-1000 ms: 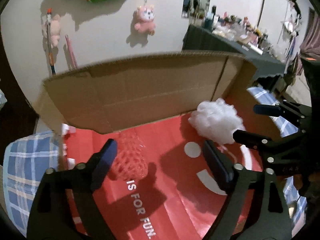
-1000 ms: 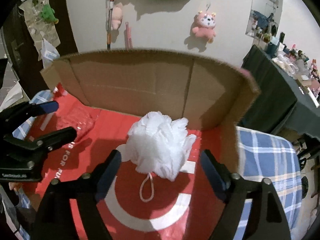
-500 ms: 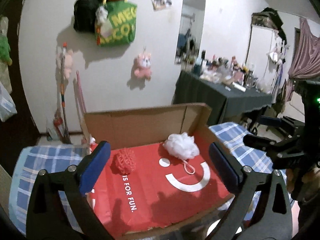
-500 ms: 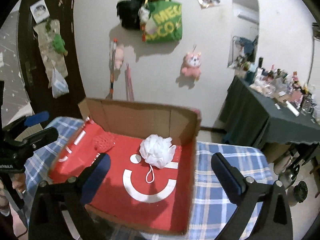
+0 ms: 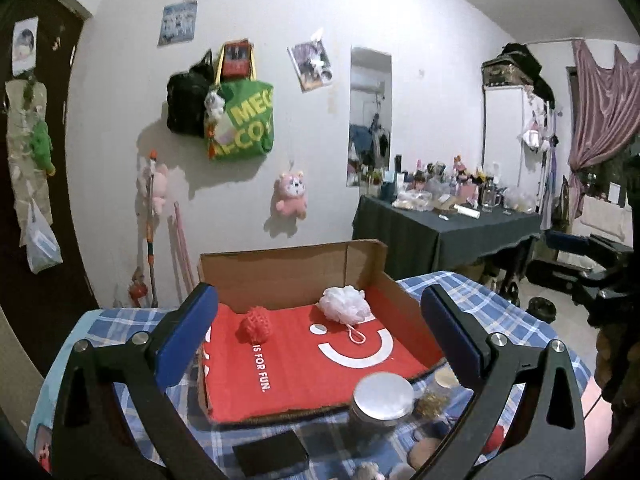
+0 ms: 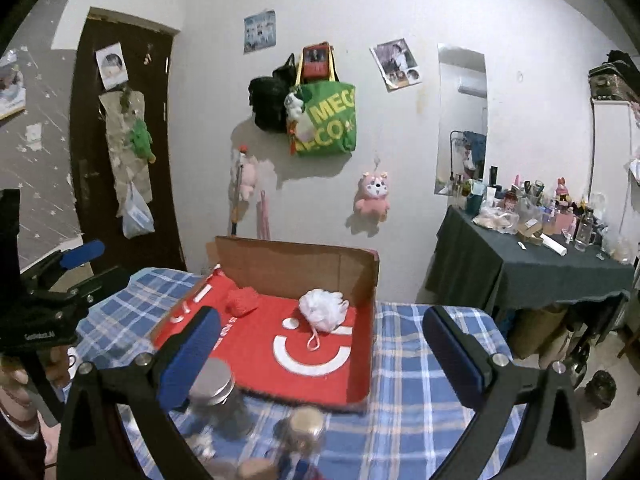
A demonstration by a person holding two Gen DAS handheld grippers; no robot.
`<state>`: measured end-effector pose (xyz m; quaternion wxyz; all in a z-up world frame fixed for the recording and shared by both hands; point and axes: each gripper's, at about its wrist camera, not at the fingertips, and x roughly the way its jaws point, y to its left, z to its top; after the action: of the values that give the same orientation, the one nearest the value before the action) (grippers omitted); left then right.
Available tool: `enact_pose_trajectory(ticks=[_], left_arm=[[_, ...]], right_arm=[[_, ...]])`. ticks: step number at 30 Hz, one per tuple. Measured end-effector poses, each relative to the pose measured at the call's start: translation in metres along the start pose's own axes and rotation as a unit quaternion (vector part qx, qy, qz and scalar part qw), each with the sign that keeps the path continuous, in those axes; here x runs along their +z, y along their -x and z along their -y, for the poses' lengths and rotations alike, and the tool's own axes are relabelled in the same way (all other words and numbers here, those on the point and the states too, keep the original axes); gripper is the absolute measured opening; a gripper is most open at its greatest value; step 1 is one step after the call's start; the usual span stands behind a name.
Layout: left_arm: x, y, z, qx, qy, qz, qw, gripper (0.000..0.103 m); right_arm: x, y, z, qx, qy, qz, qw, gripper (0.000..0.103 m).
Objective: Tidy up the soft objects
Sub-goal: 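Withdraw both tools from the box back toward the table items, then grasp the white cloth bundle with the left tool while the right tool grasps the red knitted ball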
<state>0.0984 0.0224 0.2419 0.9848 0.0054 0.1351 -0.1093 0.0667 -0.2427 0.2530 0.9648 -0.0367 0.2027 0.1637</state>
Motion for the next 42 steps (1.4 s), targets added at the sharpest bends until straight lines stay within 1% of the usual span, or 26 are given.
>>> enact_pose_trajectory(ticks=[2, 4, 6, 9, 12, 16, 21, 24, 29, 32, 35, 38, 42], left_arm=[[-0.010, 0.017, 0.004, -0.001, 0.001, 0.012, 0.9999, 0.103], [-0.022, 0.035, 0.006, -0.014, 0.015, 0.020, 0.9996, 0.103], [-0.031, 0.046, 0.007, -0.015, 0.021, 0.023, 0.9994, 0.103], [-0.050, 0.064, 0.011, -0.001, 0.026, 0.029, 0.9993, 0.103], [-0.066, 0.077, 0.016, 0.006, 0.018, 0.030, 0.9994, 0.103], [-0.089, 0.085, 0.022, 0.013, 0.014, 0.025, 0.9995, 0.103], [-0.122, 0.078, 0.028, 0.025, 0.009, -0.006, 0.9996, 0.103], [-0.143, 0.069, 0.030, 0.017, 0.007, -0.033, 0.9993, 0.103], [-0.176, 0.052, 0.029, 0.015, 0.016, -0.079, 0.9966, 0.103], [-0.190, 0.043, 0.026, 0.021, 0.019, -0.100, 0.9946, 0.103], [-0.201, 0.036, 0.020, 0.028, 0.022, -0.121, 0.9920, 0.103], [-0.208, 0.031, 0.011, 0.034, 0.032, -0.138, 0.9894, 0.103], [-0.209, 0.026, -0.005, 0.039, 0.041, -0.155, 0.9863, 0.103]], right_arm=[[-0.013, 0.015, -0.004, -0.007, 0.002, 0.009, 1.000, 0.103], [-0.029, 0.029, -0.010, -0.016, 0.006, 0.017, 1.000, 0.103], [-0.044, 0.041, -0.015, -0.025, 0.012, 0.023, 0.999, 0.103], [-0.066, 0.058, -0.022, -0.029, 0.009, 0.029, 0.999, 0.103], [-0.086, 0.070, -0.025, -0.038, 0.002, 0.032, 0.999, 0.103], [-0.112, 0.079, -0.025, -0.055, -0.015, 0.030, 0.998, 0.103], [-0.145, 0.070, -0.020, -0.071, -0.037, 0.013, 0.997, 0.103], [-0.166, 0.060, -0.016, -0.074, -0.050, 0.001, 0.996, 0.103], [-0.195, 0.041, -0.014, -0.073, -0.071, -0.030, 0.994, 0.103], [-0.206, 0.032, -0.014, -0.075, -0.074, -0.039, 0.994, 0.103], [-0.216, 0.021, -0.014, -0.074, -0.077, -0.057, 0.993, 0.103], [-0.222, 0.012, -0.011, -0.070, -0.084, -0.074, 0.991, 0.103], [-0.225, 0.005, -0.008, -0.068, -0.087, -0.082, 0.990, 0.103]])
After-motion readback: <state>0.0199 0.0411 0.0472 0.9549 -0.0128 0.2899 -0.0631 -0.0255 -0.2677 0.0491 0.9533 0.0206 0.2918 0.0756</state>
